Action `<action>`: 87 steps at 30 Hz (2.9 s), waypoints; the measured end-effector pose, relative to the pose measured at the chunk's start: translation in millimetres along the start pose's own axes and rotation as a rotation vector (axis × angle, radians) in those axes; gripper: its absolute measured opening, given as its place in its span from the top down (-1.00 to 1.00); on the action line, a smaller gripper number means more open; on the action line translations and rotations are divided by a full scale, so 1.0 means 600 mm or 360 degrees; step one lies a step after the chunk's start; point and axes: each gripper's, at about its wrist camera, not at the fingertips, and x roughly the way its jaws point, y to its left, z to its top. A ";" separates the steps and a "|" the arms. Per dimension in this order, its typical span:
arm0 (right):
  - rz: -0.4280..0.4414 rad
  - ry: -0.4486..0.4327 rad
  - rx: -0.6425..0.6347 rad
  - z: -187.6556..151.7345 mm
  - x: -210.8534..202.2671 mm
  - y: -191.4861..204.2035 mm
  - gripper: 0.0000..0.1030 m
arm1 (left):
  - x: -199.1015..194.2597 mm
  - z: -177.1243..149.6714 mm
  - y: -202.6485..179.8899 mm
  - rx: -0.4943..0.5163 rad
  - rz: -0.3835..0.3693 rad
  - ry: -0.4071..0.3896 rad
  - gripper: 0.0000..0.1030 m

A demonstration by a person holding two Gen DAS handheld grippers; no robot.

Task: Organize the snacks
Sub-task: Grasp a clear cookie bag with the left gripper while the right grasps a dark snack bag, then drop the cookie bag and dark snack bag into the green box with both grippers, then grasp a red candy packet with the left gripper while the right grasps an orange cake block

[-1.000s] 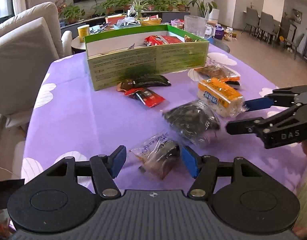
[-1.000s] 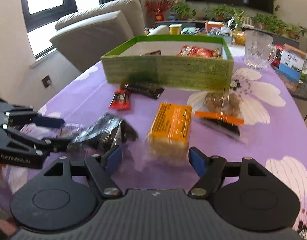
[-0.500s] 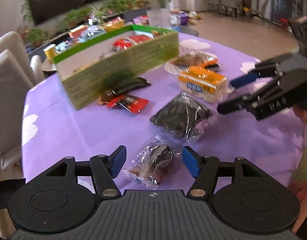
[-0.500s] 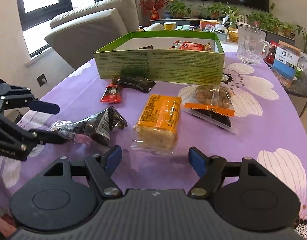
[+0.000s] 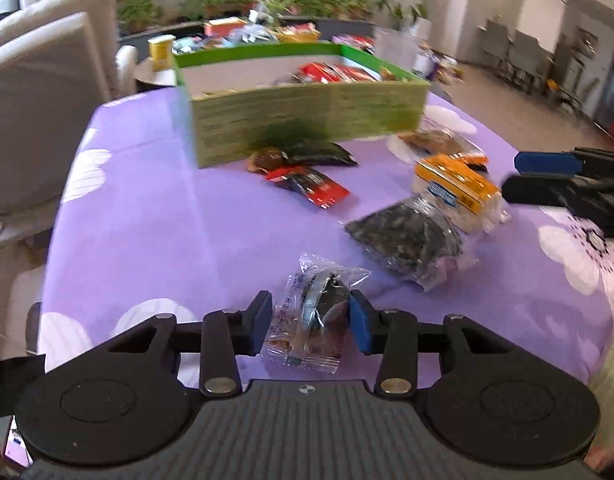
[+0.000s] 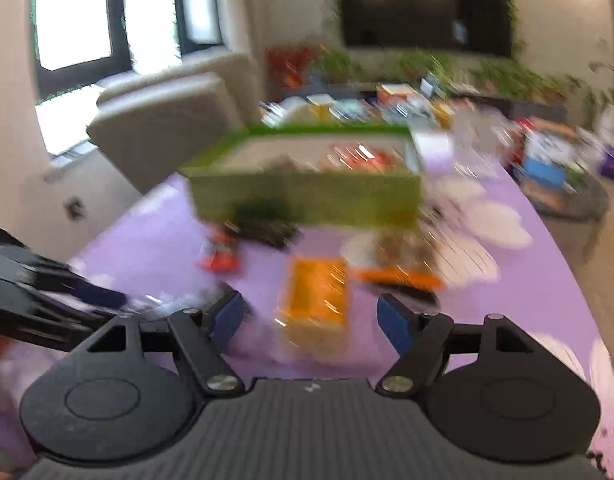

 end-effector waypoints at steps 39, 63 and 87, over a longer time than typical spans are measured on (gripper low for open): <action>0.0043 -0.0169 0.0043 0.129 0.099 0.012 0.17 | -0.013 0.175 0.022 -0.0092 0.0124 -0.0462 0.27; -0.0317 -0.0136 0.0196 0.202 0.289 -0.132 0.13 | 0.222 0.319 0.064 -0.0037 0.0323 -0.0312 0.12; -0.0302 -0.0177 0.0096 0.170 0.159 -0.095 -0.14 | 0.087 0.283 0.015 0.0005 0.0427 -0.0478 -0.13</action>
